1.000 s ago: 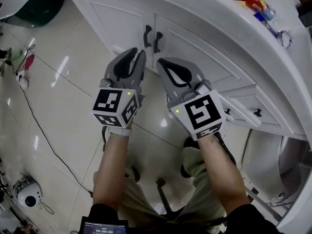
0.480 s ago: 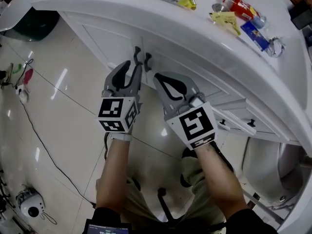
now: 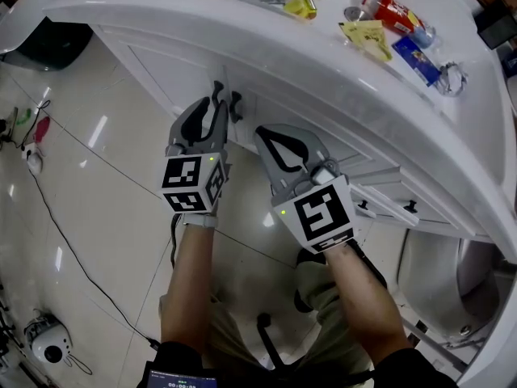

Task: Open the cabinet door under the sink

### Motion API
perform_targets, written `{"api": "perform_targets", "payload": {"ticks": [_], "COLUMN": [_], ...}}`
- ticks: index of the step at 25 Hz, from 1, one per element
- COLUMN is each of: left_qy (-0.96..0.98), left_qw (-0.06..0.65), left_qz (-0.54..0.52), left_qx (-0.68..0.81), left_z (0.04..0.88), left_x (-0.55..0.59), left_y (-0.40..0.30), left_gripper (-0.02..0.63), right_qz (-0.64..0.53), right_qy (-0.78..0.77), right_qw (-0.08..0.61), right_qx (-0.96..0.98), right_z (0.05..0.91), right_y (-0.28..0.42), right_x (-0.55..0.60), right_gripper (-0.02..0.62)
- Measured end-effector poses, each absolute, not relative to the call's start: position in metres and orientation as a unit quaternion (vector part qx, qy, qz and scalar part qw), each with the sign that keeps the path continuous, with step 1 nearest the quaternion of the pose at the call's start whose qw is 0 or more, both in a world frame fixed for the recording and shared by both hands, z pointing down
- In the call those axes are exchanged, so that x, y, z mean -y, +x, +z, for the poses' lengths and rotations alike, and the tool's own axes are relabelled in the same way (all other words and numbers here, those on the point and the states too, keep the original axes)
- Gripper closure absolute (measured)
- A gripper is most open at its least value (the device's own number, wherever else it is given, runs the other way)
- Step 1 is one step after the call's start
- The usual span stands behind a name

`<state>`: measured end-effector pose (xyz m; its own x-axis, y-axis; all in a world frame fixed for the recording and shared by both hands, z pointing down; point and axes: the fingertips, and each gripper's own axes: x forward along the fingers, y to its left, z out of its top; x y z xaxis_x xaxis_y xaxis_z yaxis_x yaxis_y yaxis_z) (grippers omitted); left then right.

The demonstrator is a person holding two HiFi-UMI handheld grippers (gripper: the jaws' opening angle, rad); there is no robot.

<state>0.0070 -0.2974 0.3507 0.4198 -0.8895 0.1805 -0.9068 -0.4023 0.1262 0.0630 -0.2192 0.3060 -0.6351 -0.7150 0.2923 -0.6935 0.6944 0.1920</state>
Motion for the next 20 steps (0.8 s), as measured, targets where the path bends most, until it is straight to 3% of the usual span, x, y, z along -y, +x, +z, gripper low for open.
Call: {"api": "perform_targets", "payload": {"ticks": [4, 6, 20], "left_qy": [0.835, 0.835, 0.834], "left_qw": [0.102, 0.098, 0.083], "left_qz": [0.042, 0.046, 0.074], "left_qx": [0.539, 0.539, 0.541], "left_z": [0.353, 0.354, 0.354], "left_x": [0.301, 0.301, 0.281], "left_y": [0.01, 0.011, -0.005], "left_gripper": [0.505, 0.546, 0.549], "right_qz": [-0.059, -0.069, -0.085], "right_qy": [0.384, 0.383, 0.377], "right_qw": [0.211, 0.22, 0.211], "right_qx": [0.897, 0.895, 0.898], "right_z": [0.304, 0.304, 0.291], "right_y": [0.064, 0.065, 0.045], "right_x": [0.216, 0.215, 0.21], "right_gripper": [0.603, 0.603, 0.604]}}
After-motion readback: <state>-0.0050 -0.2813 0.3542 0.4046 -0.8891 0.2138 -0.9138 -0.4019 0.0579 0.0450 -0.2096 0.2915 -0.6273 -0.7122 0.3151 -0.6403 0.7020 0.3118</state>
